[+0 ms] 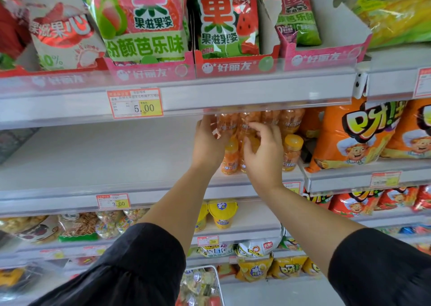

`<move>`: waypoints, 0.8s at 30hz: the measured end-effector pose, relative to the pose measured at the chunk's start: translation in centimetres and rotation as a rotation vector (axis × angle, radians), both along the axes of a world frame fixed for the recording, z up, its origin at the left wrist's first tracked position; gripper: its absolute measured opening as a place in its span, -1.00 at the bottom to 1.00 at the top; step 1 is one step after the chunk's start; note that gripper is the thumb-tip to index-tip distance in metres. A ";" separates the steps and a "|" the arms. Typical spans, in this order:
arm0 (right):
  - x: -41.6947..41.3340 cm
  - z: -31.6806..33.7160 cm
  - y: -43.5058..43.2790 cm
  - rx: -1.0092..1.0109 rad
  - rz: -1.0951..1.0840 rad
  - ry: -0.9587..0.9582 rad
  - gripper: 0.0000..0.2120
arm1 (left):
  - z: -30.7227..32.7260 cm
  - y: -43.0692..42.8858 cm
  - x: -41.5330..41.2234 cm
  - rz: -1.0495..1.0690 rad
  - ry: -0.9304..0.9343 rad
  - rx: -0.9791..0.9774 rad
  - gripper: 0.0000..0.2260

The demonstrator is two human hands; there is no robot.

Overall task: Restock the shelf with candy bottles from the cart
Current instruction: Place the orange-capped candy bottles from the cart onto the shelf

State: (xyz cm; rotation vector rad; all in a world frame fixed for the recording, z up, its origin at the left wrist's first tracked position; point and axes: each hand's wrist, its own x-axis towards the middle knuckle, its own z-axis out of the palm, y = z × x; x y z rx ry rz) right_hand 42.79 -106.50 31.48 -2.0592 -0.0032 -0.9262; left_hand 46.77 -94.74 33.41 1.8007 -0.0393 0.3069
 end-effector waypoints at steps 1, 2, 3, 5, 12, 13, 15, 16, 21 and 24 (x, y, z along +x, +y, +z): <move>-0.1 -0.3 0.0 -0.037 0.008 -0.008 -0.70 | -0.1 0.0 0.0 0.002 -0.001 -0.006 -0.67; -0.2 -0.5 0.0 -0.072 0.014 -0.010 -0.70 | -0.2 -0.1 -0.1 0.006 -0.001 -0.007 -0.66; -0.3 -0.6 -0.1 -0.104 0.022 -0.004 -0.69 | -0.3 -0.1 0.0 0.011 -0.001 -0.006 -0.64; -0.5 -0.9 -0.2 -0.163 0.051 0.018 -0.66 | -0.4 -0.2 -0.1 0.024 0.004 -0.009 -0.62; -0.5 -1.3 -0.6 -0.260 0.067 0.081 -0.56 | -0.4 -0.4 0.1 0.061 0.015 -0.068 -0.66; -0.5 -1.3 -0.6 -0.263 0.063 0.083 -0.56 | -0.4 -0.4 0.1 0.062 0.016 -0.069 -0.67; -0.5 -1.2 -0.7 -0.268 0.056 0.088 -0.56 | -0.4 -0.4 0.2 0.059 0.018 -0.072 -0.68; -0.5 -1.2 -0.7 -0.269 0.053 0.090 -0.56 | -0.4 -0.4 0.2 0.057 0.020 -0.069 -0.69; -0.6 -1.3 -0.7 -0.279 0.050 0.102 -0.56 | -0.5 -0.3 0.2 0.032 0.029 -0.063 -0.70; -0.7 -1.3 -0.7 -0.285 0.045 0.104 -0.55 | -0.5 -0.3 0.1 0.010 0.039 -0.066 -0.69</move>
